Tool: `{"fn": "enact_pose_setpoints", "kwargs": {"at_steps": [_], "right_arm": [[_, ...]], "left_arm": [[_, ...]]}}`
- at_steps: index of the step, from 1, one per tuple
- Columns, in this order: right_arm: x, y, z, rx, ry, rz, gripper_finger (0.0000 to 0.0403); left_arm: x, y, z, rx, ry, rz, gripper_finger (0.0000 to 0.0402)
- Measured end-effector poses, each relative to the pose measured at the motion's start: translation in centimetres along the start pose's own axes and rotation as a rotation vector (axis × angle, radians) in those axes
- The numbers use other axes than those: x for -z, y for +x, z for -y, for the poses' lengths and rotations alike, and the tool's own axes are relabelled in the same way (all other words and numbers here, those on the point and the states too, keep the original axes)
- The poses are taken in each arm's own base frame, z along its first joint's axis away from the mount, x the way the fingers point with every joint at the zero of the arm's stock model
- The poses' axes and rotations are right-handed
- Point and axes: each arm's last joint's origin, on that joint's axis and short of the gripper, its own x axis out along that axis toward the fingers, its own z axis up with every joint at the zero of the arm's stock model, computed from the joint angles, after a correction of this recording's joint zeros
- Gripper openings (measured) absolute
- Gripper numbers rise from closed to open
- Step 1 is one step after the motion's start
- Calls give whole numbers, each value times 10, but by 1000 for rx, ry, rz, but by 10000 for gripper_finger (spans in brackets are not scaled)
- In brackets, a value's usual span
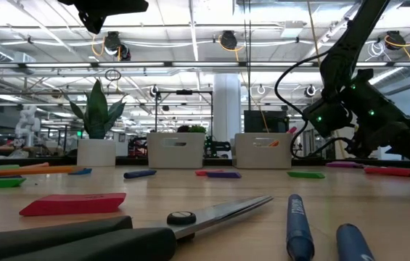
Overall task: Sort crayons/erasers/pens/pencils in bins
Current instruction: Put the blue crayon into the bottom right bin
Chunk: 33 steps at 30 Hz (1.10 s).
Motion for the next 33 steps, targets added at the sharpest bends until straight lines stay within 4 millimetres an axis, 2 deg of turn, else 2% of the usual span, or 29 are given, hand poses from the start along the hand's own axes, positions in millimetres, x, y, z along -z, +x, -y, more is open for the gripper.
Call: {"fn": "enact_pose_setpoints", "kwargs": {"at_steps": [8,13,16,19,25,33], "right_arm": [[0,0,0,0,5,6,24],[0,-1,0,-6,-3,6,25],[4,-8,1,-5,-25,26,26],[15,-20,4,-18,-26,85,25],[46,-56,0,-213,-29,346,25],[114,-99,-28,-510,-169,618,25]], "left_arm": [[0,0,0,0,0,0,95],[0,0,0,0,0,0,95],[0,0,0,0,0,0,95],[0,0,0,0,0,0,95],[0,0,0,0,0,0,95],[0,0,0,0,0,0,95]]}}
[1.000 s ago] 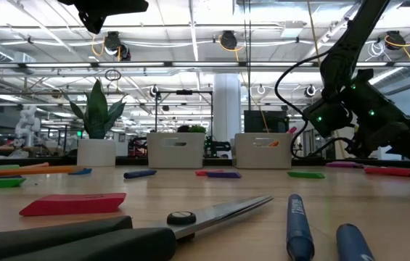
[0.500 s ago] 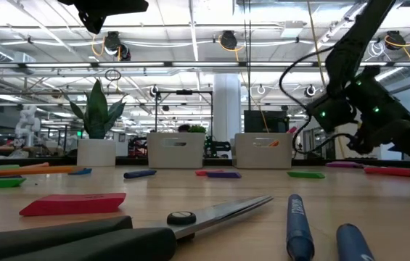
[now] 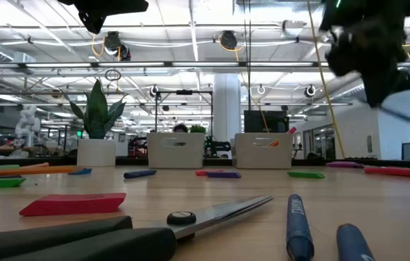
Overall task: Sort crayons/erasers/pens/pencils in bins
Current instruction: Put the blue crayon into the bottom right bin
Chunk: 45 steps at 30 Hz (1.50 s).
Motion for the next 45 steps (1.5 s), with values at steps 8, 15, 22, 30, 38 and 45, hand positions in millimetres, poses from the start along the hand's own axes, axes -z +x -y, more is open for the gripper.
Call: {"fn": "enact_pose_setpoints", "kwargs": {"at_steps": [8,15,22,30,38,45], "right_arm": [[65,-12,-79,-194,83,-162,25],[139,31,-114,-63,154,-337,25],[180,50,-106,104,104,-319,26],[184,75,-99,187,12,-259,63],[183,82,-97,189,-2,-288,127],[169,26,-111,52,-117,-14,113]], "left_arm": [[0,0,0,0,0,0,95],[0,0,0,0,1,-1,95],[0,0,0,0,0,0,95],[0,0,0,0,0,0,95],[0,0,0,0,2,3,95],[-3,0,0,19,31,22,95]]}}
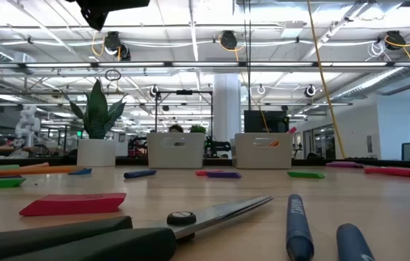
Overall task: Sort crayons/erasers/pens/pencils in bins
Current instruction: Put the blue crayon into the bottom right bin
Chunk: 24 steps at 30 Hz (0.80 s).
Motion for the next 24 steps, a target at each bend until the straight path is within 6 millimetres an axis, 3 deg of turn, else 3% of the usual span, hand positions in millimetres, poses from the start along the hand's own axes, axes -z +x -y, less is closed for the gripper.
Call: {"fn": "enact_pose_setpoints", "kwargs": {"at_steps": [4,9,14,18,24], "right_arm": [[-21,-17,-10,-61,-263,357,101],[-53,-12,-27,-38,-638,692,99],[-94,11,-32,-182,-839,792,116],[-120,38,-16,-293,-918,774,150],[-154,81,-4,-147,-959,767,177]], "left_arm": [[-2,0,1,10,-35,21,95],[-1,0,1,16,-31,3,95],[12,-2,2,18,-110,-113,101],[29,-7,-1,-51,-180,-266,140],[38,-10,-5,-126,-290,-332,213]]}}
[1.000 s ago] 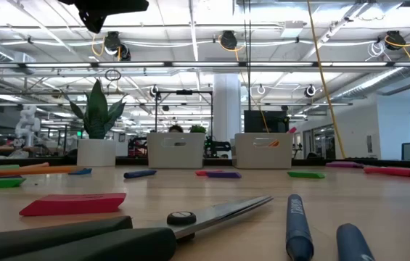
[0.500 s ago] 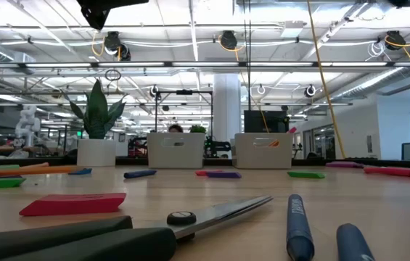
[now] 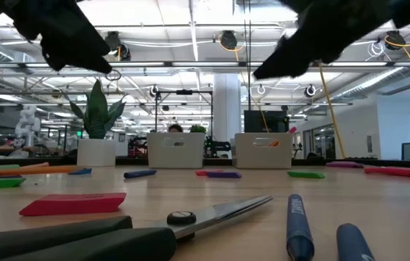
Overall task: Sort crayons/erasers/pens/pencils in bins
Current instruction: Put the blue crayon into the bottom right bin
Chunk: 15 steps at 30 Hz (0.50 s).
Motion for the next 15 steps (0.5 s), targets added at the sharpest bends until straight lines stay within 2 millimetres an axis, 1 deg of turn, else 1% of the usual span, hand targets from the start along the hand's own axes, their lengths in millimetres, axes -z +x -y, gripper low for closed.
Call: {"fn": "enact_pose_setpoints", "kwargs": {"at_steps": [2,5,8,11,15], "right_arm": [[0,16,3,18,-56,8,177],[-4,37,7,8,-127,13,178],[-1,52,9,7,-159,16,178],[1,59,10,12,-172,27,178],[1,58,10,11,-171,36,178]], "left_arm": [[0,5,-5,-69,-44,16,222],[0,18,-14,-177,-89,31,222],[3,42,-22,-255,-109,14,213],[10,68,-35,-345,-130,-20,200],[20,96,-46,-403,-162,-45,185]]}}
